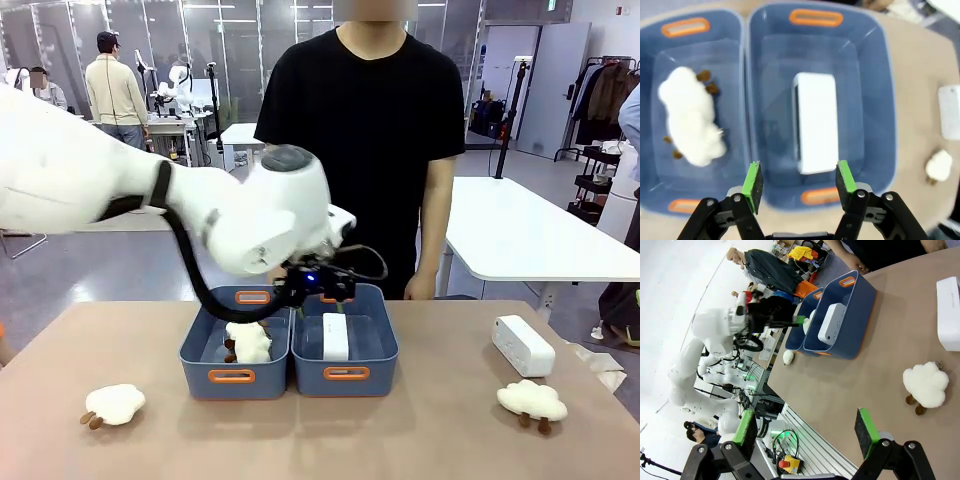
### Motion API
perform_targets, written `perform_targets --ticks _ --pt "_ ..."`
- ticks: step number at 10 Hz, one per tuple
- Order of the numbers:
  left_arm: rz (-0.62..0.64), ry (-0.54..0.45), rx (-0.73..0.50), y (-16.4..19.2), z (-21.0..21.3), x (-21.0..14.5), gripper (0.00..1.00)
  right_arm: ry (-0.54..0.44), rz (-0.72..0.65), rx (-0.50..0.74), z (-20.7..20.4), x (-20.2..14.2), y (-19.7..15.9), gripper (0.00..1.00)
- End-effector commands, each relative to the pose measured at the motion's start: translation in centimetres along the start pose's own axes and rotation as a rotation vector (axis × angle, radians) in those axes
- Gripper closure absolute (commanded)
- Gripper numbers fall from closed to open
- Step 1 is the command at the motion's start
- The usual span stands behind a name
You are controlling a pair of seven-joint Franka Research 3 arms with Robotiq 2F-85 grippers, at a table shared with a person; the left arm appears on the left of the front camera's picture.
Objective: Sort the digital clocks into the basket.
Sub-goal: Pick up the Digital clock from the table and place it into the empty Plastic storage basket.
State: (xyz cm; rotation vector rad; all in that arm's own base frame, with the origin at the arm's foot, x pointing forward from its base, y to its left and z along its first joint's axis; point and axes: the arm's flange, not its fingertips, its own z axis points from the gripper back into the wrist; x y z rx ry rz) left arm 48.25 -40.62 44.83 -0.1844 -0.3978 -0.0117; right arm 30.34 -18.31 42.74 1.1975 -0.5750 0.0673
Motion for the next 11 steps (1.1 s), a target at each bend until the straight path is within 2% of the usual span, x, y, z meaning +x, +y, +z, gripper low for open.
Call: perform_targets --ticks 1,2,4,6,8,9,11 --pt "-0.084 0.077 -0.092 9.5 5.9 -1.1 0.26 -0.013 0.011 0.014 0.0 0.2 0.1 0.0" --pt "-0.069 0.071 -0.133 13.5 8.0 -1.0 0.26 -0.013 0.011 0.014 0.0 0.2 0.1 0.0" --pt "0.012 0.031 -0.309 21.8 11.2 -2.1 0.26 -0.013 0.011 0.014 0.0 0.2 0.1 0.0" --pt "0.108 -0.068 -0.468 29.7 13.4 -3.1 0.26 -0.013 0.011 0.014 0.0 0.2 0.1 0.0" --pt "0.291 -0.15 -0.683 38.5 16.6 -4.4 0.26 -0.013 0.011 0.014 0.0 0.2 0.1 0.0" --pt "0.399 -0.217 -0.722 42.4 16.7 -5.3 0.26 -0.013 0.011 0.014 0.0 0.2 0.1 0.0" --pt "0.486 -0.267 -0.896 50.7 17.6 -8.7 0.26 -0.013 0.011 0.014 0.0 0.2 0.1 0.0"
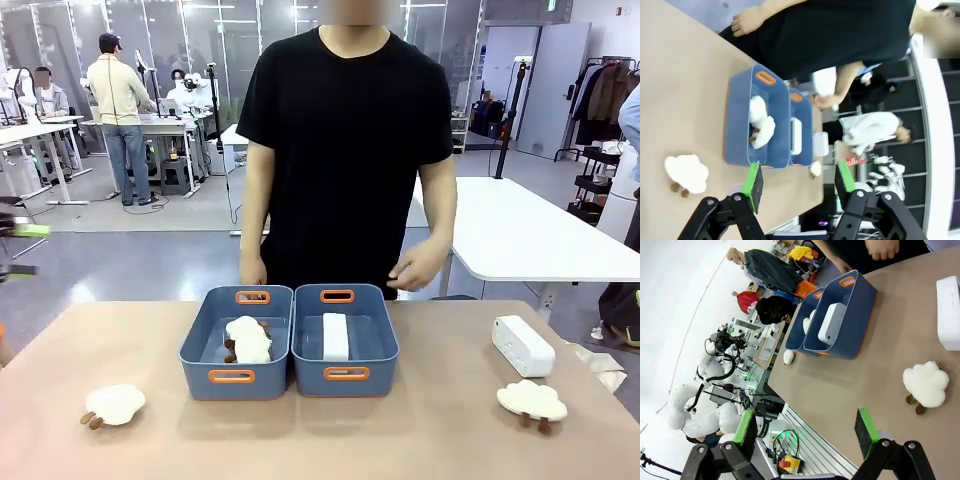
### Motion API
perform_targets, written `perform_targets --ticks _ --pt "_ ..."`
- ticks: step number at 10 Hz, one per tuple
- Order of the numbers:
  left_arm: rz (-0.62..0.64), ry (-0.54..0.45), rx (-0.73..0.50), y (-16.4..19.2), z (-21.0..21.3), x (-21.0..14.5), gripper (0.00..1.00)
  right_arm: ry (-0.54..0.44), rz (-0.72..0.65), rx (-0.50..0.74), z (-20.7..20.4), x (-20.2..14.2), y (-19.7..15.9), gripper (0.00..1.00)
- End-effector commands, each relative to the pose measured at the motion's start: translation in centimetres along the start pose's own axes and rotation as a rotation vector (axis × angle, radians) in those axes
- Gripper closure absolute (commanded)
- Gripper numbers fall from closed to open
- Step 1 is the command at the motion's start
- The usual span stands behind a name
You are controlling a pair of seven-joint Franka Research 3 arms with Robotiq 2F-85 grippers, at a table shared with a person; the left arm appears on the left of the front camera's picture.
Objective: Sort the digital clocks into the basket.
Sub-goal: Pick up the Digital clock from the table and place it into the empty Plastic storage basket.
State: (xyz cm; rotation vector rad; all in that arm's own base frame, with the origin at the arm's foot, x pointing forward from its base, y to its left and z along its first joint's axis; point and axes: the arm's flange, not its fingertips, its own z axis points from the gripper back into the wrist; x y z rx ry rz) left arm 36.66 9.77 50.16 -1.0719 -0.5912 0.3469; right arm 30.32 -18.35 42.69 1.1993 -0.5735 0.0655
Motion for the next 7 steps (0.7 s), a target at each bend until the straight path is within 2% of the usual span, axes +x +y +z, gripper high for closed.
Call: perform_targets --ticks 1,2,3,4,6,7 --pt "0.085 -0.072 -0.083 4.7 4.5 0.7 0.26 -0.013 0.013 0.013 0.0 0.2 0.1 0.0" --pt "0.156 -0.089 -0.059 6.9 5.2 0.9 0.26 -0.013 0.013 0.013 0.0 0.2 0.1 0.0" --pt "0.199 -0.082 -0.103 9.0 5.5 0.4 0.02 -0.013 0.013 0.013 0.0 0.2 0.1 0.0" --pt "0.254 -0.082 -0.124 10.6 5.9 0.0 0.0 -0.013 0.013 0.013 0.0 0.2 0.1 0.0" --pt "0.23 -0.031 -0.131 12.2 7.3 -0.9 0.0 -0.013 0.013 0.013 0.0 0.2 0.1 0.0" --pt "0.246 -0.032 -0.075 12.2 6.7 -1.2 0.0 -0.013 0.013 0.013 0.0 0.2 0.1 0.0"
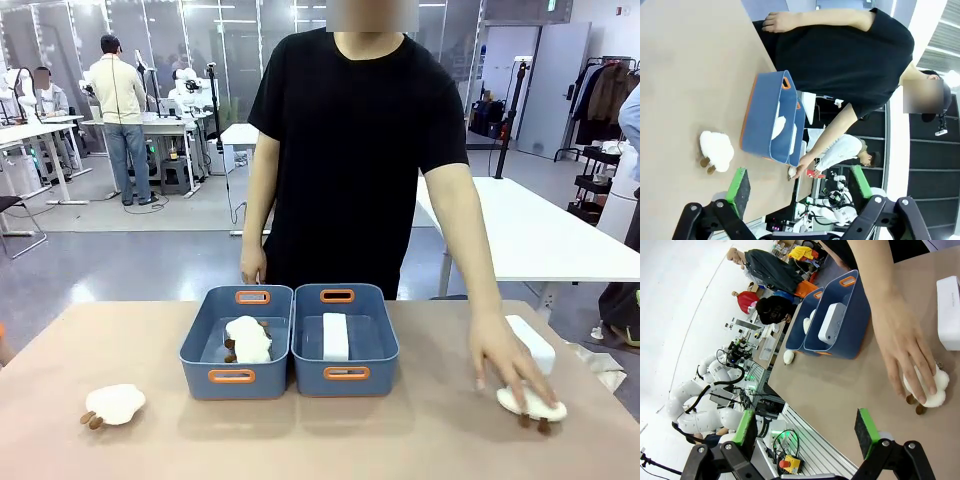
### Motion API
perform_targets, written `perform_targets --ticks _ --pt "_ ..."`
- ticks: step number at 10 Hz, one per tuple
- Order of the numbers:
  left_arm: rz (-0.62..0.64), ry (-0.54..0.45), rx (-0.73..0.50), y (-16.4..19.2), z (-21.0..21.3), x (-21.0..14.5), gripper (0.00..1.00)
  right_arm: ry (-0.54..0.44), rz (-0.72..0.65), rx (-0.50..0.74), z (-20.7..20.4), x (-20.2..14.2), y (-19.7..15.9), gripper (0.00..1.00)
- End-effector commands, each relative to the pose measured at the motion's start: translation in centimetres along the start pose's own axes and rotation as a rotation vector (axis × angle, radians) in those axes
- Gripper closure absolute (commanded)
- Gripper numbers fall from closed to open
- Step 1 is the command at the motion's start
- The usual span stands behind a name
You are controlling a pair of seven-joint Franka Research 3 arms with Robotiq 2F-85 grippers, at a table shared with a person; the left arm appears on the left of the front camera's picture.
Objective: Sort the digital clocks into the basket.
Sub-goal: Pick up the Digital clock from the table and place it into the empty Plastic storage basket.
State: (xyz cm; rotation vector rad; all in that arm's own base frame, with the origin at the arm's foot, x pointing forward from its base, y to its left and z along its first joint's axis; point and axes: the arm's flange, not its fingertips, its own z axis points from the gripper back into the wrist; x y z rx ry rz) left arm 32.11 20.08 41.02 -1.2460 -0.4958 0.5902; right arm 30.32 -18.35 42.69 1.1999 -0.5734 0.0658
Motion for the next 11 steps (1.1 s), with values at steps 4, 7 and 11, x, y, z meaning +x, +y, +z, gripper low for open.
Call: perform_targets --ticks 4,7,11 --pt "0.0 0.0 0.0 0.0 0.0 0.0 0.0 -0.013 0.013 0.012 0.0 0.2 0.1 0.0" --pt "0.0 0.0 0.0 0.0 0.0 0.0 0.0 -0.013 0.013 0.012 0.0 0.2 0.1 0.0" --pt "0.0 0.0 0.0 0.0 0.0 0.0 0.0 0.095 0.179 -0.269 -0.8 0.7 0.5 0.0"
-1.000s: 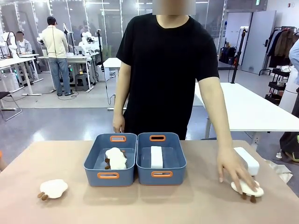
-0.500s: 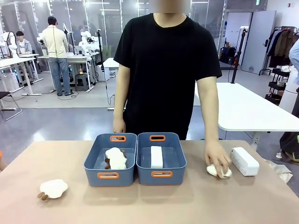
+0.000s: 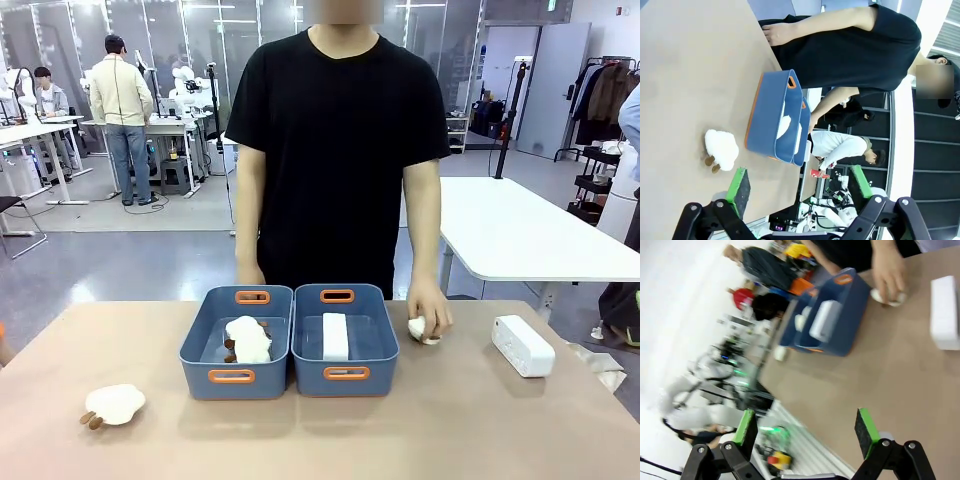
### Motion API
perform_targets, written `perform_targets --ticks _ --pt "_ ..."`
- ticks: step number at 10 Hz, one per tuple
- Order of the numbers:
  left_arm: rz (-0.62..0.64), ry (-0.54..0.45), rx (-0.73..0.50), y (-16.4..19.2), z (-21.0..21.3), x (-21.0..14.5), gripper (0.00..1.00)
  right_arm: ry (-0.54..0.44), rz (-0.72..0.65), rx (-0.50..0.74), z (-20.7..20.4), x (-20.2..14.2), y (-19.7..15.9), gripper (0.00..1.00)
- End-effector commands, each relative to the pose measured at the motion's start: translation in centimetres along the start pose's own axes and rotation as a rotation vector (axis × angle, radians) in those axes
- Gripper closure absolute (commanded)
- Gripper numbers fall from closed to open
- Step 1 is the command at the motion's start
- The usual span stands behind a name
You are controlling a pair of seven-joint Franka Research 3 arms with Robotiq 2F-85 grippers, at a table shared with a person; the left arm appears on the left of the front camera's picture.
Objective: Sort the digital clocks into the basket.
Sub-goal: Pick up the Digital clock from the table and place it into the empty Plastic storage basket.
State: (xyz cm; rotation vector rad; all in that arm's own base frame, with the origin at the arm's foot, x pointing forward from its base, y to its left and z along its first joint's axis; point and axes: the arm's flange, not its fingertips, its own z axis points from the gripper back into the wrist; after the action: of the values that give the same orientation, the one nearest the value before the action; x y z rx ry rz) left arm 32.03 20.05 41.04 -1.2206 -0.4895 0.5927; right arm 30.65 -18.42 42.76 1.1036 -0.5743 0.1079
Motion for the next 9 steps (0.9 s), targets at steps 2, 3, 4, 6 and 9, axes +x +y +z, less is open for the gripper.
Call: perform_targets --ticks 2,3,4,6,9 --pt "0.003 0.001 -0.025 0.0 0.0 0.1 0.0 0.254 0.282 -0.527 -5.3 3.4 -0.4 0.0" --pt "0.003 0.001 -0.025 0.0 0.0 0.1 0.0 0.321 0.361 -0.567 -7.1 4.6 -1.1 0.0" --pt "0.003 0.001 -0.025 0.0 0.0 0.1 0.0 0.364 0.5 -0.661 -8.8 5.3 -1.8 0.0" --pt "0.003 0.001 -0.025 0.0 0.0 0.1 0.0 0.347 0.557 -0.733 -11.3 6.4 -3.3 0.0" --pt "0.003 0.001 -0.025 0.0 0.0 0.1 0.0 0.382 0.534 -0.683 -11.2 6.8 -1.2 0.0"
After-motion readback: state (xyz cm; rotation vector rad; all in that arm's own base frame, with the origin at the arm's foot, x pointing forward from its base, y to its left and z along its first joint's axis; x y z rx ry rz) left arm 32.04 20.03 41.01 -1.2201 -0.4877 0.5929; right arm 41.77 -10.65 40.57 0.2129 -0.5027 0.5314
